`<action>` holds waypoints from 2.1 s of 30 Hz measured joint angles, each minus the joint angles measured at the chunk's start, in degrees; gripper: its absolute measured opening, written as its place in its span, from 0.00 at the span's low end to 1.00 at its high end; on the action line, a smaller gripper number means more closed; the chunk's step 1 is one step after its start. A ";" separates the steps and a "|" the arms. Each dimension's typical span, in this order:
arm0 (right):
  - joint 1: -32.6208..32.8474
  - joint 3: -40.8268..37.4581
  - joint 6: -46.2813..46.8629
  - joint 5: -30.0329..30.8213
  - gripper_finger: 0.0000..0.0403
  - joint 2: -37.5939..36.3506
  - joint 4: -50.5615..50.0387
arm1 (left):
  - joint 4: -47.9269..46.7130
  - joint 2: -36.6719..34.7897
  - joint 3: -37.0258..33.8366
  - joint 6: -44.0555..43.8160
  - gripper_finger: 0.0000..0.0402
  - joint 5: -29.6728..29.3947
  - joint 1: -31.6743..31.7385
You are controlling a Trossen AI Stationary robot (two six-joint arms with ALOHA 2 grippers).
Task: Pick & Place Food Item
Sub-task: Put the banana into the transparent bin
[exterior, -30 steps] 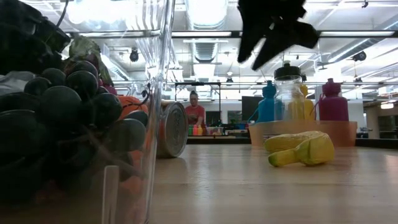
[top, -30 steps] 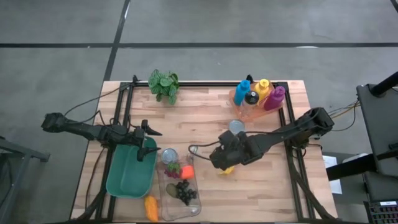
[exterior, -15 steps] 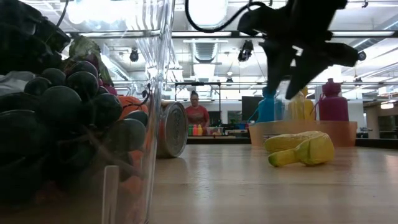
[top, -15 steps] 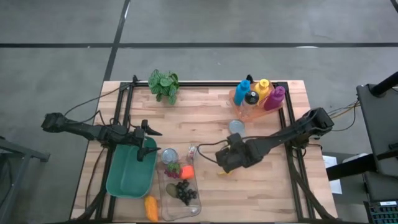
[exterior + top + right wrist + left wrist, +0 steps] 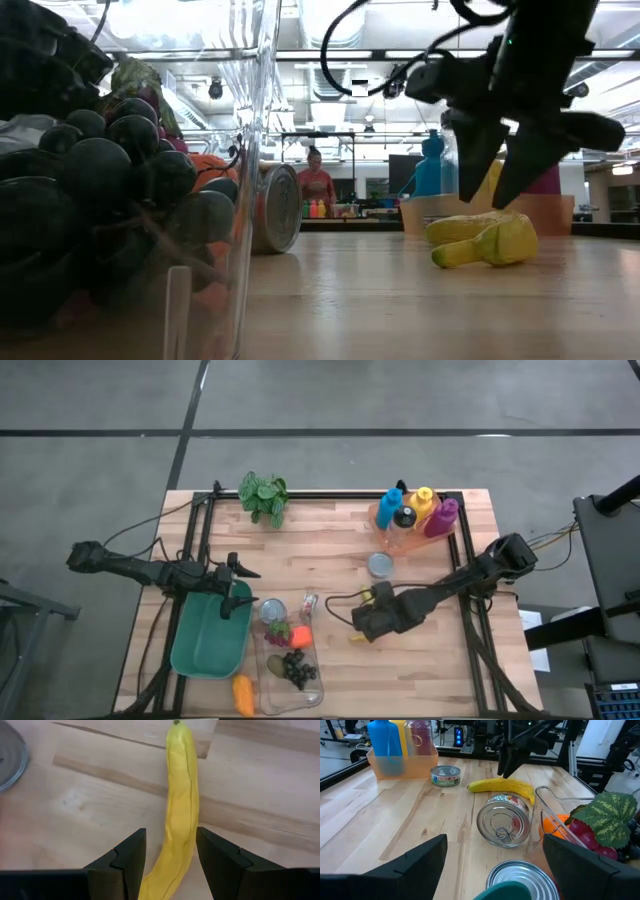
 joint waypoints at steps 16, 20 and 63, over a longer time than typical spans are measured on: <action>-0.02 -7.64 0.54 -1.49 0.42 0.00 11.71 | 0.00 0.00 0.00 0.02 0.84 0.00 0.00; -0.02 -8.53 0.54 -1.53 0.42 0.00 12.85 | 0.00 0.00 -0.01 0.02 0.84 0.00 0.00; 0.37 -0.62 -14.12 8.07 0.26 -0.48 10.16 | 0.00 -0.02 -0.01 0.02 0.84 0.00 0.00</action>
